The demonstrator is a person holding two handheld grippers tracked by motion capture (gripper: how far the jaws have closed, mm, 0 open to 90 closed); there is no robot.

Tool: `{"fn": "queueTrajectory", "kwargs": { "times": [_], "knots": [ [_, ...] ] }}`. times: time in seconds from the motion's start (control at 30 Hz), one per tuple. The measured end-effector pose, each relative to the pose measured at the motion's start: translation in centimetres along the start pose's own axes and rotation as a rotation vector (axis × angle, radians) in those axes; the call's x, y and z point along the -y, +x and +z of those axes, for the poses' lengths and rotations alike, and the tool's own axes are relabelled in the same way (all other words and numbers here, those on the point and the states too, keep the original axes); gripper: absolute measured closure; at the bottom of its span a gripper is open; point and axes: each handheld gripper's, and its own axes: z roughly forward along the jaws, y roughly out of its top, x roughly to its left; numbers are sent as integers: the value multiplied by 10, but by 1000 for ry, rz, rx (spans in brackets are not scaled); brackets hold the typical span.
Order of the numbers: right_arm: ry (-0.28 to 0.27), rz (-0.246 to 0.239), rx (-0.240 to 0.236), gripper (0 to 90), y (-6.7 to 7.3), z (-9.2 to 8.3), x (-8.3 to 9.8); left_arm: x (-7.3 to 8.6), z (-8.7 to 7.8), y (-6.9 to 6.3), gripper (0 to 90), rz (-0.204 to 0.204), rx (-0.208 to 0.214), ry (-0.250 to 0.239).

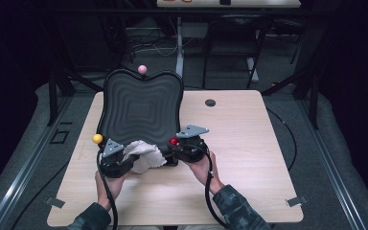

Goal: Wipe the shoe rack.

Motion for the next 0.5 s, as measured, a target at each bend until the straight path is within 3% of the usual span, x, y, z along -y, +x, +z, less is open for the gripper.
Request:
{"fn": "queueTrajectory", "kwargs": {
  "times": [0.5],
  "knots": [
    [1,-1,4,601,0,0,0,12,-26,36,841,-51,-76,2]
  ]
}}
